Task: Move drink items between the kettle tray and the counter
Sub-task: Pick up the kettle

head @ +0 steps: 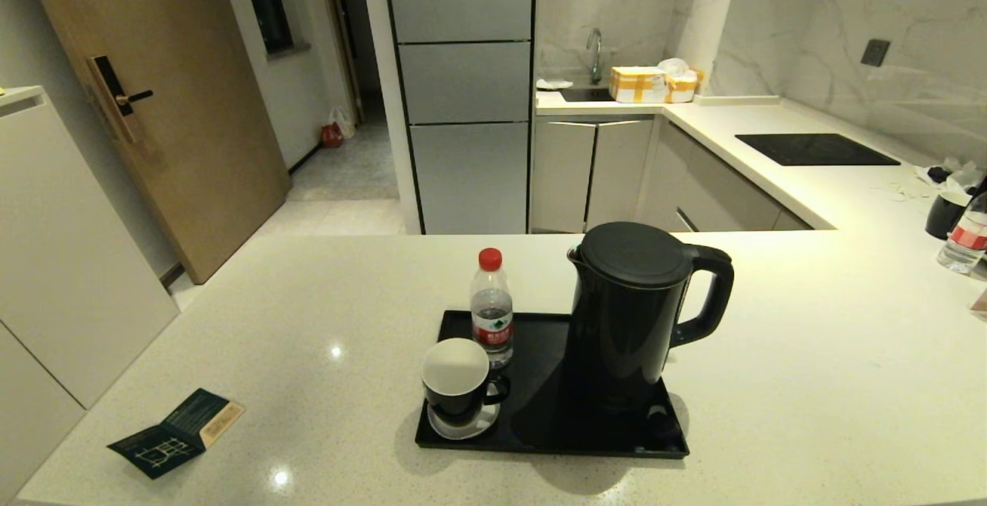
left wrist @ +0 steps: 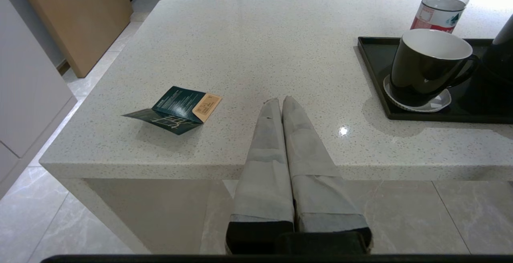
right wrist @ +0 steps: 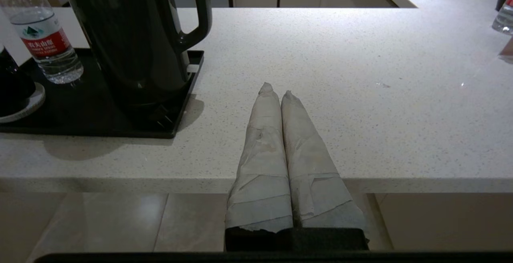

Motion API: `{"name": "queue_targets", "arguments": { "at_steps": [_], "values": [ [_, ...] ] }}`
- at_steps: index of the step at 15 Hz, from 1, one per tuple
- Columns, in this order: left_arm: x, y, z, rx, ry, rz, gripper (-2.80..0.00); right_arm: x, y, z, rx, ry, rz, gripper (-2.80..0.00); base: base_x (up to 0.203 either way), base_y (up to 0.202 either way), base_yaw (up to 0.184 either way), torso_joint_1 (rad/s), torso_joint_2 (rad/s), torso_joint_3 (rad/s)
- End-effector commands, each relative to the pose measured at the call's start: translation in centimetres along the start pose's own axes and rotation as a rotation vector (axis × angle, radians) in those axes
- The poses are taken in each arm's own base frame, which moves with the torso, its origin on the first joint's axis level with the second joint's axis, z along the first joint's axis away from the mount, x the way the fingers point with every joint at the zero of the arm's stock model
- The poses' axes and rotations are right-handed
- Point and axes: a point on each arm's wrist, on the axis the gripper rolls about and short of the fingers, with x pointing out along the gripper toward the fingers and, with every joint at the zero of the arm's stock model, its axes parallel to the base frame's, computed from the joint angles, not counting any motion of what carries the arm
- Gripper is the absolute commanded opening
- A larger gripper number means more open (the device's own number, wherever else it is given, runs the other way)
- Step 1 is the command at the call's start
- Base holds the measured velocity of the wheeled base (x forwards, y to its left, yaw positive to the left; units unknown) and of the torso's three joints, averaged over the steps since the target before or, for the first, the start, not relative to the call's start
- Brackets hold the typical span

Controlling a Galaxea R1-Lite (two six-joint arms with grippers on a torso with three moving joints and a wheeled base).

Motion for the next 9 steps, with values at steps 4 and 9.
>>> {"name": "queue_targets", "arguments": {
  "at_steps": [4, 9],
  "values": [
    [0.0, 0.0, 0.0, -0.001, 0.0, 0.001, -2.8, 0.0, 0.0, 0.0, 0.01, 0.002, -0.005, -2.8, 0.0, 0.0, 0.0, 0.0, 0.0, 0.0],
    [0.0, 0.0, 0.0, 0.0, 0.0, 0.0, -2.8, -0.7, -0.2, 4.8, 0.009, -0.041, -0.009, -2.8, 0.0, 0.0, 0.0, 0.0, 0.0, 0.0]
  ]
}}
